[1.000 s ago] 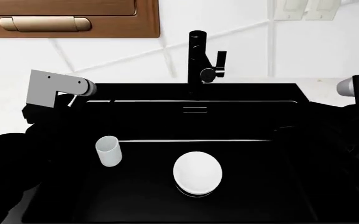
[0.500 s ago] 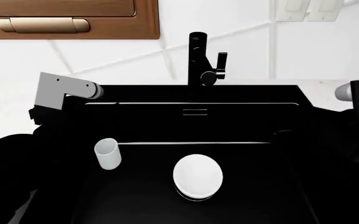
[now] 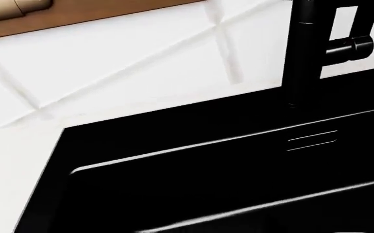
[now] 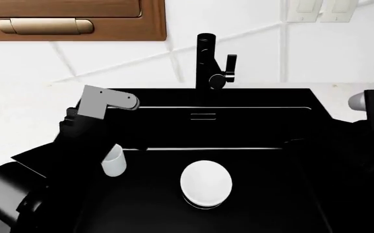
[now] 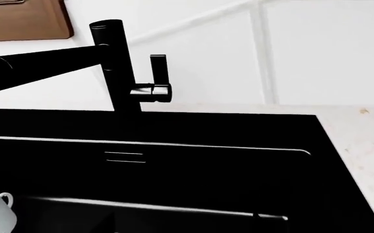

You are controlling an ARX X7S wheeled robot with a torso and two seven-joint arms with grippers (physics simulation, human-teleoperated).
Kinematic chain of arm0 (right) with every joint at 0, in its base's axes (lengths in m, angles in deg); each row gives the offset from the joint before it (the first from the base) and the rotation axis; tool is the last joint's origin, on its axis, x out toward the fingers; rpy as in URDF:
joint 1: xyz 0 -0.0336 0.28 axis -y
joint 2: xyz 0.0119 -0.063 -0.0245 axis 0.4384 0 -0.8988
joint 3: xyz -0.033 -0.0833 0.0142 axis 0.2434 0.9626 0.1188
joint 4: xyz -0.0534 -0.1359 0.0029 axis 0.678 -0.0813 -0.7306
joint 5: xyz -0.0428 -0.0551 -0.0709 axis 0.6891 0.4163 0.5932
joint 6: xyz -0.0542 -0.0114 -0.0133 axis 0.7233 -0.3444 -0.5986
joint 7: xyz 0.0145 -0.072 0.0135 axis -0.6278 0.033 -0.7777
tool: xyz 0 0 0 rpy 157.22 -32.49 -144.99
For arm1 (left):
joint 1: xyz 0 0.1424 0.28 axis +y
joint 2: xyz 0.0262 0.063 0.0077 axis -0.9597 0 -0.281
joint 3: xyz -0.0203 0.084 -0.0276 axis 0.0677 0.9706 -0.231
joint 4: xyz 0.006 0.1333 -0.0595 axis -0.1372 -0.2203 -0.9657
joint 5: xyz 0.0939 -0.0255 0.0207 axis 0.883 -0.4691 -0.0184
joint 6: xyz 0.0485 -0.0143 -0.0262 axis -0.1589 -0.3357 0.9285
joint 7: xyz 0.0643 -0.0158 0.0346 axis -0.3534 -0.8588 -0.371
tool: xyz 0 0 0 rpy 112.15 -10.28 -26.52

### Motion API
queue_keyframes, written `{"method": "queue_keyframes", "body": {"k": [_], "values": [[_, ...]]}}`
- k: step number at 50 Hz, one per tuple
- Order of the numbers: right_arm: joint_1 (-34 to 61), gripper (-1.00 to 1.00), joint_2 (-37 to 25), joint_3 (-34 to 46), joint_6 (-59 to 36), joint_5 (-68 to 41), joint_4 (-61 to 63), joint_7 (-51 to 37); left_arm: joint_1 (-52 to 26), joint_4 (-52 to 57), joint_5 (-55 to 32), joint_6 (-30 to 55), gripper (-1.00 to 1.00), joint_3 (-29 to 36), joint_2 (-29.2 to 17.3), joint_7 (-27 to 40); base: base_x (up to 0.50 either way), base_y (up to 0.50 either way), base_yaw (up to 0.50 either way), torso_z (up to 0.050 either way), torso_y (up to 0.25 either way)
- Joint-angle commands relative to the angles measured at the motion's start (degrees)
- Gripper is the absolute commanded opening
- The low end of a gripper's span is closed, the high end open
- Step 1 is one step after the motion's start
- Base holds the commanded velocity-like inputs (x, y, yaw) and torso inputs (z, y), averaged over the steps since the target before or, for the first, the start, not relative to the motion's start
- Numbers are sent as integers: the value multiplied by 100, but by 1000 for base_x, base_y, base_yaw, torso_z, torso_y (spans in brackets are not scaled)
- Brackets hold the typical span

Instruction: Pick the cup and bowl from the sink and place them on the counter for drying.

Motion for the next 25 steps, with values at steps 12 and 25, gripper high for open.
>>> {"method": "queue_keyframes", "body": {"k": [12,25], "values": [[-220,100,30,116,224,194,-106,131,-198,-1376,1034,-702,100,-233,1203,1691,0,0,0,0,0],[-371,100,77,180,424,355,-166,264,204,-1352,1098,-737,100,-285,1633,2299,0,0,0,0,0]]}}
